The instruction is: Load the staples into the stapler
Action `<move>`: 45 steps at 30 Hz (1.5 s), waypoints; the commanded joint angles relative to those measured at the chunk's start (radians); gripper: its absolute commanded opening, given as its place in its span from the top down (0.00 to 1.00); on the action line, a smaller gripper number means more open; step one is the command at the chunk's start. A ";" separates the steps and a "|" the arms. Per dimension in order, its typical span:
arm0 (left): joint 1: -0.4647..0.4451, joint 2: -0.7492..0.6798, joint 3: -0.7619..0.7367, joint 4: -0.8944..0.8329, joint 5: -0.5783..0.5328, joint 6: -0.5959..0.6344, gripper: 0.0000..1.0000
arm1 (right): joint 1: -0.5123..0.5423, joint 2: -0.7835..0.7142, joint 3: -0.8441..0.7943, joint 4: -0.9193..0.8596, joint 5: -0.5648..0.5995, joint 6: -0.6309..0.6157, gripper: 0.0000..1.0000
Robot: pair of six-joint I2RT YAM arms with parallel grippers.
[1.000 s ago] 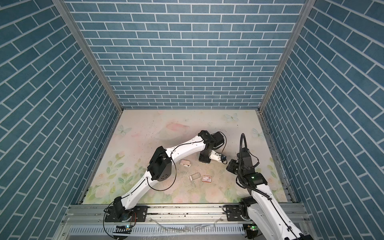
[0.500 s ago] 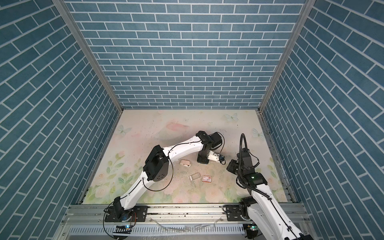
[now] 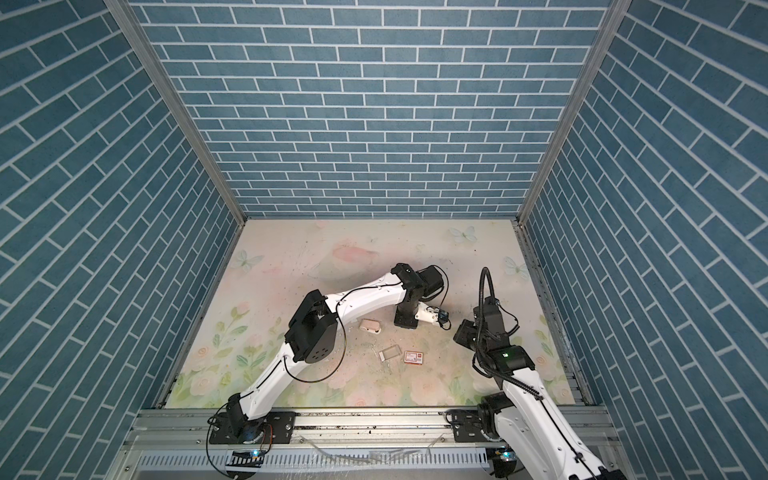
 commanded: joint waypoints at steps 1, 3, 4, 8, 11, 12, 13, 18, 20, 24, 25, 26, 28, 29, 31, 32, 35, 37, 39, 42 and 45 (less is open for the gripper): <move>0.003 -0.056 -0.021 -0.002 0.008 -0.007 0.65 | -0.004 -0.014 -0.007 -0.026 0.018 -0.007 1.00; 0.003 -0.062 -0.025 0.000 0.008 -0.008 0.64 | -0.004 -0.013 -0.006 -0.026 0.019 -0.006 1.00; 0.003 -0.064 -0.028 0.000 0.008 -0.009 0.63 | -0.004 -0.013 -0.005 -0.028 0.020 -0.006 1.00; 0.004 -0.076 -0.035 0.006 0.011 -0.010 0.59 | -0.004 -0.014 -0.001 -0.031 0.021 -0.006 1.00; 0.004 -0.082 -0.038 0.005 0.014 -0.011 0.55 | -0.003 -0.014 0.001 -0.034 0.021 -0.006 1.00; 0.003 -0.085 -0.039 0.006 0.016 -0.011 0.54 | -0.004 -0.013 0.003 -0.036 0.022 -0.006 1.00; 0.004 -0.089 -0.043 0.006 0.016 -0.011 0.52 | -0.004 -0.013 0.004 -0.038 0.023 -0.006 0.99; 0.009 -0.149 -0.112 0.033 0.030 -0.021 0.41 | -0.005 -0.007 0.015 -0.039 0.030 -0.008 0.88; 0.018 -0.189 -0.131 0.026 0.066 -0.050 0.35 | -0.004 0.004 0.021 -0.033 0.022 -0.022 0.83; 0.055 -0.317 -0.208 0.016 0.153 -0.106 0.24 | -0.004 0.045 0.066 -0.037 0.023 -0.047 0.68; 0.069 -0.357 -0.243 0.033 0.168 -0.114 0.21 | -0.005 0.056 0.080 -0.034 0.022 -0.053 0.65; 0.087 -0.407 -0.285 0.053 0.189 -0.125 0.17 | -0.006 0.069 0.098 -0.029 0.021 -0.060 0.61; 0.132 -0.495 -0.364 0.093 0.216 -0.153 0.12 | -0.006 0.106 0.131 -0.008 0.019 -0.068 0.53; 0.159 -0.543 -0.407 0.115 0.226 -0.166 0.10 | -0.010 0.132 0.154 0.005 0.013 -0.073 0.50; 0.218 -0.630 -0.497 0.165 0.252 -0.191 0.01 | -0.013 0.190 0.208 0.013 0.021 -0.085 0.47; 0.251 -0.677 -0.546 0.197 0.265 -0.206 0.00 | -0.016 0.222 0.235 0.018 0.034 -0.097 0.45; 0.365 -0.808 -0.711 0.334 0.280 -0.279 0.00 | -0.040 0.312 0.314 0.042 0.042 -0.126 0.40; 0.461 -0.905 -0.848 0.461 0.316 -0.340 0.00 | -0.064 0.372 0.360 0.058 0.045 -0.137 0.12; 0.542 -0.990 -0.961 0.589 0.294 -0.398 0.00 | -0.079 0.404 0.369 0.115 0.077 -0.147 0.02; 0.639 -1.094 -1.137 0.791 0.237 -0.465 0.00 | -0.089 0.421 0.329 0.273 0.180 -0.204 0.01; 0.716 -1.167 -1.327 1.032 0.165 -0.538 0.00 | -0.101 0.424 0.259 0.463 0.277 -0.269 0.01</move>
